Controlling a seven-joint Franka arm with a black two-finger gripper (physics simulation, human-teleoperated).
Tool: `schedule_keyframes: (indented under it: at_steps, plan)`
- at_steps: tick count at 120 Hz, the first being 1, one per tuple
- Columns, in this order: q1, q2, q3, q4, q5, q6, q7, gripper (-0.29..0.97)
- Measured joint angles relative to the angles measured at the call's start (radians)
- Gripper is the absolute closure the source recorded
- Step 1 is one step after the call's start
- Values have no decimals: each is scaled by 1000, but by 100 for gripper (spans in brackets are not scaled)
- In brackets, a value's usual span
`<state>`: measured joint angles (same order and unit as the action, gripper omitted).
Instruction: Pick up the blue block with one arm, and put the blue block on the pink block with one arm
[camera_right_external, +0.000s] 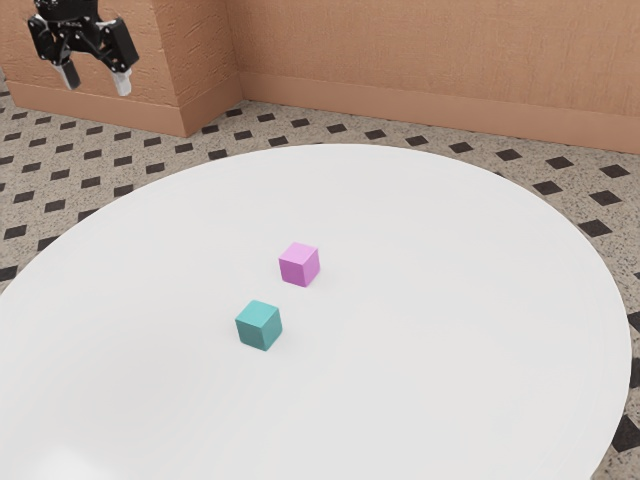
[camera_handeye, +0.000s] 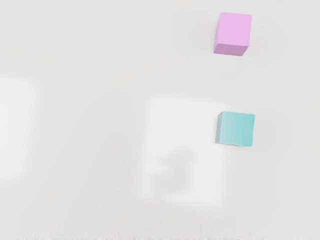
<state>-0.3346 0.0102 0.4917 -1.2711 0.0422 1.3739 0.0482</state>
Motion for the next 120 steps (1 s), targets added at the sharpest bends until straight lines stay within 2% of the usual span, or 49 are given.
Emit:
schedule_keyframes:
  at_steps: [19,49,78,95,104,120]
  plan:
    - [-36,4,4,-53,8,-4,2,0]
    - [-93,0,5,-265,13,28,-50,0]
    - [-143,1,11,-440,59,152,-113,0]
    - [-167,13,24,-559,69,284,-126,0]
    - [-153,47,31,-587,68,362,-118,0]
    - [-60,119,34,-597,46,472,-98,0]
